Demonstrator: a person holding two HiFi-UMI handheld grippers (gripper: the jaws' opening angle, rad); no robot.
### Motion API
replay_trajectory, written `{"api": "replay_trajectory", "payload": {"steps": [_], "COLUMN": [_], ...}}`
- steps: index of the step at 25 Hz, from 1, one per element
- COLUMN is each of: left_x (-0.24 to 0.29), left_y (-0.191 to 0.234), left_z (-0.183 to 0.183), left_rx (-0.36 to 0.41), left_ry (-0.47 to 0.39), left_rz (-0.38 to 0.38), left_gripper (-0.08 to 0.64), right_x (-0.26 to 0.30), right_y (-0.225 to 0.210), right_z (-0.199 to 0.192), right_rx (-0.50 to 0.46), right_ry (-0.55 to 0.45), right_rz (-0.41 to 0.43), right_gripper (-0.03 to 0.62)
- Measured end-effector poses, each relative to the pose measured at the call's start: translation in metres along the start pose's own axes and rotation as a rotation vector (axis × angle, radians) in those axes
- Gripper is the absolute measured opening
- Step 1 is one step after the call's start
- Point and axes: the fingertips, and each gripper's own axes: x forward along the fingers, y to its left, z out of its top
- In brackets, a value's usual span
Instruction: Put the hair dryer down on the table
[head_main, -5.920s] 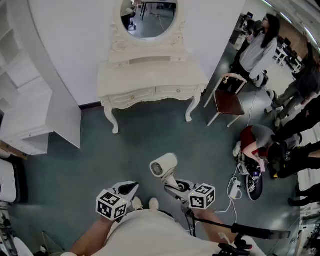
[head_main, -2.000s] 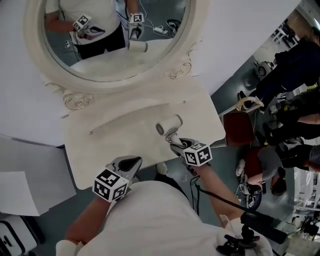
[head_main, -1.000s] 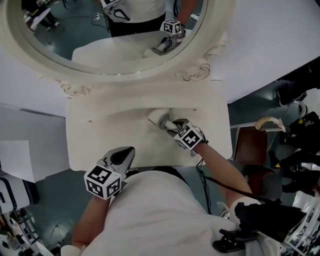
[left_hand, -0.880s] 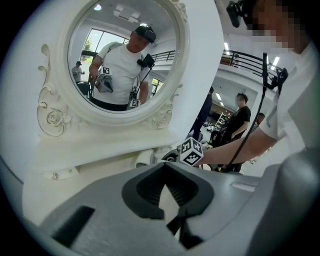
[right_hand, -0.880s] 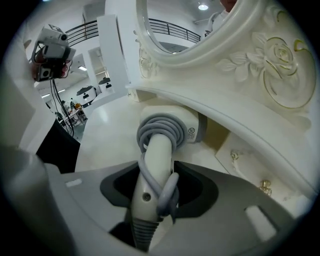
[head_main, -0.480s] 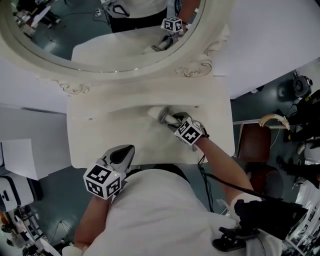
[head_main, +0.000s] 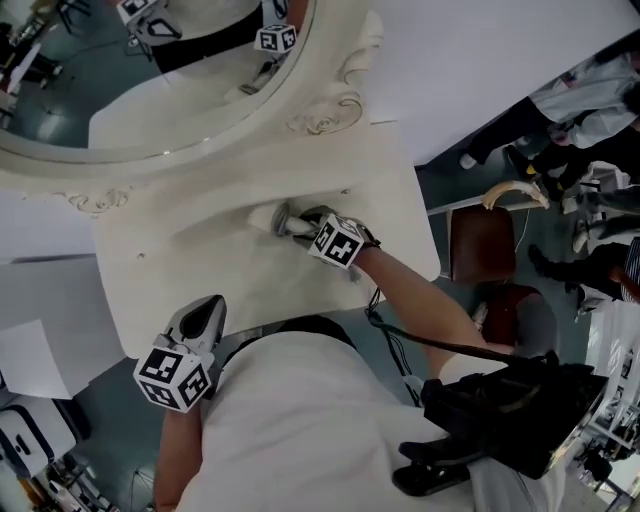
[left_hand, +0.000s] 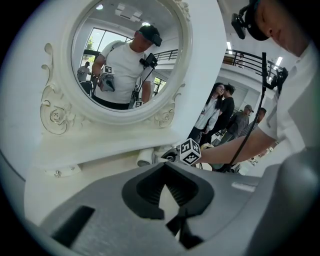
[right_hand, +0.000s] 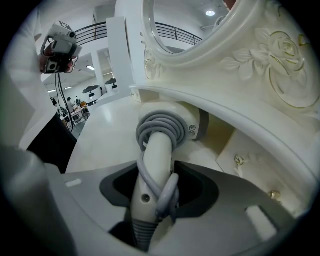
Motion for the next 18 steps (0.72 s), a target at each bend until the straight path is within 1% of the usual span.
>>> {"api": "replay_trajectory", "payload": {"steps": [5, 11, 14, 18], "left_x": [-0.003, -0.003, -0.008, -0.017], "left_y": [0.003, 0.003, 0.004, 0.007], "left_z": [-0.001, 0.002, 0.0, -0.003], "left_rx": [-0.004, 0.005, 0.007, 0.009], "left_ry": [-0.005, -0.013, -0.014, -0.024], "left_rz": [0.0, -0.023, -0.031, -0.038], "left_gripper": [0.003, 0.003, 0.003, 0.003], "right_x": [-0.001, -0.001, 0.0, 0.002], "right_y": [0.002, 0.001, 0.006, 0.012], "right_z": [0.0, -0.001, 0.0, -0.001], "right_rx": [-0.01, 0.0, 0.007, 0.016], "right_ry": [-0.024, -0.026, -0.019, 0.006], "right_rz": [-0.003, -0.013, -0.016, -0.029], "right_gripper": [0.199, 0.211, 0.232, 0.282]}}
